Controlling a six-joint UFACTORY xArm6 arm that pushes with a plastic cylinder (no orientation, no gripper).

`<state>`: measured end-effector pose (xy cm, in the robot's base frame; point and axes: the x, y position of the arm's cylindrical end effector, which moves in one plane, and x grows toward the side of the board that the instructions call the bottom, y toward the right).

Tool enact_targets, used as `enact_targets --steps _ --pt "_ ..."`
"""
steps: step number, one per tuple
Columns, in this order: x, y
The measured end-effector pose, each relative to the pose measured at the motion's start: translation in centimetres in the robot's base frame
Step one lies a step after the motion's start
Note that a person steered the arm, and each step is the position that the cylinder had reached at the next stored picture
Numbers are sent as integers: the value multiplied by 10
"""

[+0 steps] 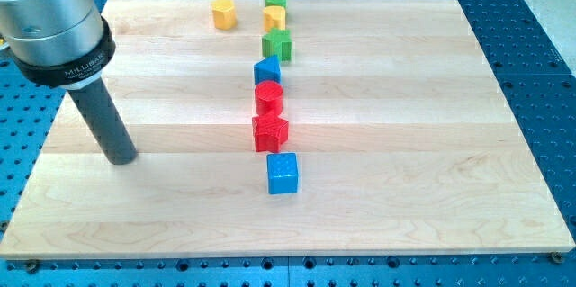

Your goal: Move the green circle into the yellow heart and green star

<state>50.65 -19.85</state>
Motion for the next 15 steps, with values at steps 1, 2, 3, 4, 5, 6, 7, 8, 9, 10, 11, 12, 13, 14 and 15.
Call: enact_targets --steps 1,2,3,4,5,6,7,8,9,10,11,12,13,14,15 --pt "14 3" --pt "17 3" --pt "22 3" --pt "22 4" --pt "19 4" --pt "-1 -5" --pt "-35 -4" --pt "-108 -22" --pt "-181 -23" --pt "-245 -24" --pt "-289 19" --pt "-312 85" --pt "-315 117" --pt "-315 173" --pt "-312 201"
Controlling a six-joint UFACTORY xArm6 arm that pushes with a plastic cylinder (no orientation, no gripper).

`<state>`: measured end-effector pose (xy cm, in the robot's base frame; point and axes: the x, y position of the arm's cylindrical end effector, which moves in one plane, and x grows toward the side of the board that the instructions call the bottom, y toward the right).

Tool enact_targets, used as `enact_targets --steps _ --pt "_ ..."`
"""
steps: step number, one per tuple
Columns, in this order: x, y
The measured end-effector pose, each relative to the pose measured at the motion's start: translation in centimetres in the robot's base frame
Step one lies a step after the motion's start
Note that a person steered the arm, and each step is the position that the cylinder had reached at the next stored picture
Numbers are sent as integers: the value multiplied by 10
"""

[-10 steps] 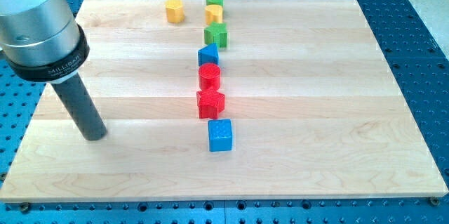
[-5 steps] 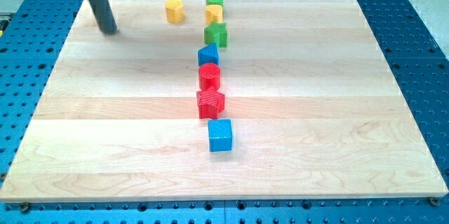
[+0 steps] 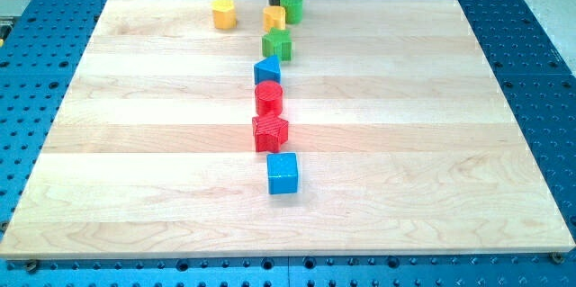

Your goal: Move the green circle into the yellow heart and green star

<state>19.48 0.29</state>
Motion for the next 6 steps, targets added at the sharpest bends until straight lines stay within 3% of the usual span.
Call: enact_targets --steps 1,3,5,6 --pt "18 43" --pt "0 117" --pt "62 67" --pt "43 58"
